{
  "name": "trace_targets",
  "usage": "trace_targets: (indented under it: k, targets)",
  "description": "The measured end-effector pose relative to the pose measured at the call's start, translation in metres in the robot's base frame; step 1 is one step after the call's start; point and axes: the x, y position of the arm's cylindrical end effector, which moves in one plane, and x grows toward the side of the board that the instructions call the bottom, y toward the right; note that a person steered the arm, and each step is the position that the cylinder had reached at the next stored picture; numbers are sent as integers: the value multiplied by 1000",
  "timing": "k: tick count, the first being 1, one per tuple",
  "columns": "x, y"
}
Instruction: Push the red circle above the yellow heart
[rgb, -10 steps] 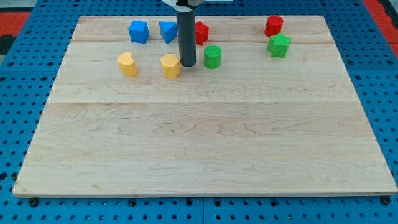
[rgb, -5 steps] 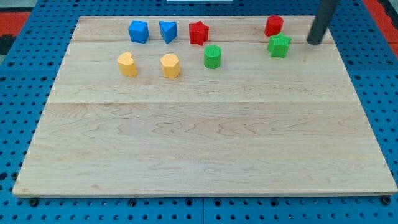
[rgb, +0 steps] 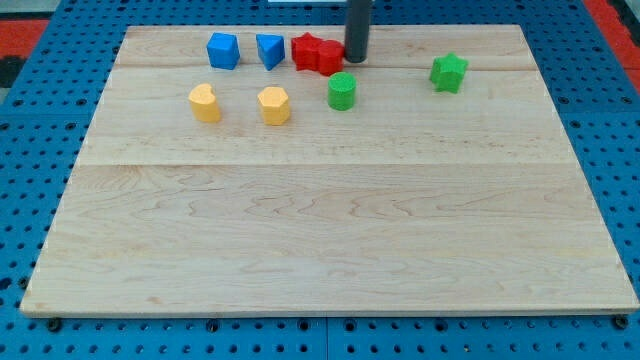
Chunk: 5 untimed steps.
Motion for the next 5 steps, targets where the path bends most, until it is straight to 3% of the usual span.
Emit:
trace_targets:
  k: [3,5]
  targets:
    - [3,-131]
    - [15,-134]
